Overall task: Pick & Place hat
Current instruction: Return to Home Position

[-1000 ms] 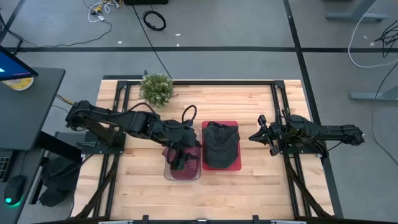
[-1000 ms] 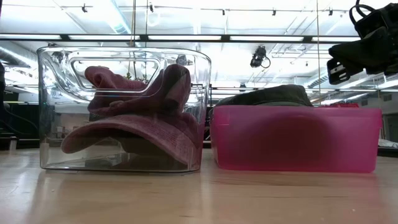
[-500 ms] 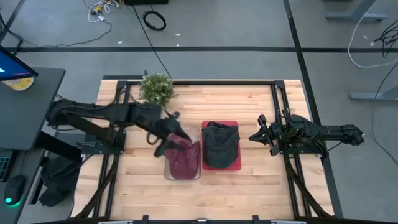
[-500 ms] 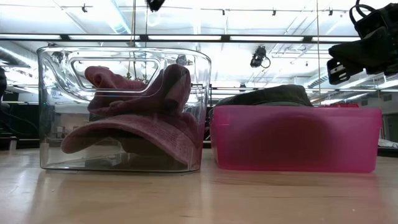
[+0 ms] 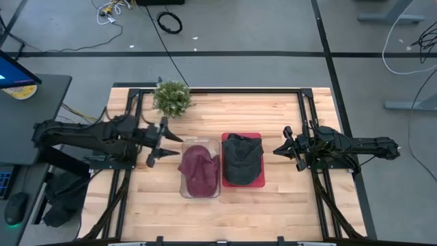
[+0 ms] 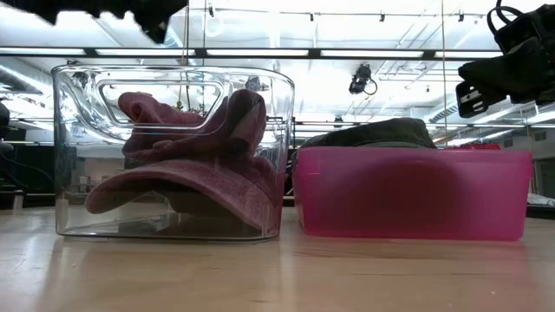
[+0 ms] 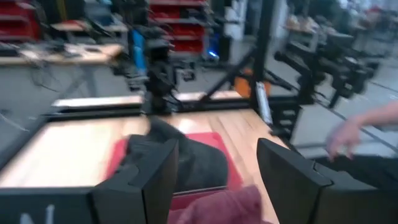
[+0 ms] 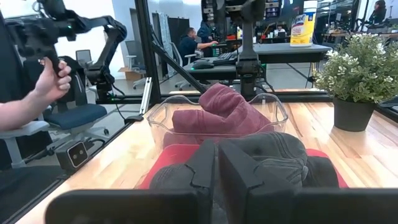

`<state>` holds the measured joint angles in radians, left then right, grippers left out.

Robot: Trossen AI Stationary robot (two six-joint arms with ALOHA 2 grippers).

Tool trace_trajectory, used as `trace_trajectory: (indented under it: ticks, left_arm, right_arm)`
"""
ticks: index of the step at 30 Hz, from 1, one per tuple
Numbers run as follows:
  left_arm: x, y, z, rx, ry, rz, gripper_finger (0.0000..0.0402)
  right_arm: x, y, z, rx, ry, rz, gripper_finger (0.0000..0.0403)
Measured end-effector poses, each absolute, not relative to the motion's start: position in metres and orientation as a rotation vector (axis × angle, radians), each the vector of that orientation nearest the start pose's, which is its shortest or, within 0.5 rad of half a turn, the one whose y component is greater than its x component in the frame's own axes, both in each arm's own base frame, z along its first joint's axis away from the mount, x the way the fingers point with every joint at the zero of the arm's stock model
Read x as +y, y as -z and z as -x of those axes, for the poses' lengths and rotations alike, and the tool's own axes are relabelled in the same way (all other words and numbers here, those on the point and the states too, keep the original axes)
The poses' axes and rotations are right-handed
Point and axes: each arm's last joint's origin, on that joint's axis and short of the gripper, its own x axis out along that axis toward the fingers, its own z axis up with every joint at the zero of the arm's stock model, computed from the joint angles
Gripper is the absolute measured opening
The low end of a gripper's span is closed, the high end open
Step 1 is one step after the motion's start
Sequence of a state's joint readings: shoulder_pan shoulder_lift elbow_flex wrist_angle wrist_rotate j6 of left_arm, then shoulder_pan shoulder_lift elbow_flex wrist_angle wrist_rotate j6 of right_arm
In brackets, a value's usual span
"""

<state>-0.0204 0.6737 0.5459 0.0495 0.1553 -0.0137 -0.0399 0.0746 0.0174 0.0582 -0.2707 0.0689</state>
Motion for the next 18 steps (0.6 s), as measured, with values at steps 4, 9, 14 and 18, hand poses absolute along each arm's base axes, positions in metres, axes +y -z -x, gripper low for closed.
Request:
trace_trajectory:
  ticks: [4, 9, 14, 18]
  left_arm:
    - [-0.005, -0.276, -0.14, -0.011, 0.109, 0.018, 0.0222]
    - [-0.005, -0.255, -0.12, -0.098, 0.11, -0.002, 0.0222]
    - [-0.005, -0.239, -0.104, -0.237, 0.108, -0.019, 0.0222]
    - [-0.005, -0.222, -0.097, -0.34, 0.117, -0.025, 0.0222]
  right_arm:
    - [0.004, -0.169, -0.101, 0.007, -0.23, -0.068, 0.0027]
    - [0.004, -0.169, -0.101, 0.006, -0.231, -0.068, 0.0027]
    - [0.004, -0.169, -0.101, 0.007, -0.23, -0.068, 0.0027]
    - [0.004, -0.169, -0.101, 0.007, -0.231, -0.068, 0.0027]
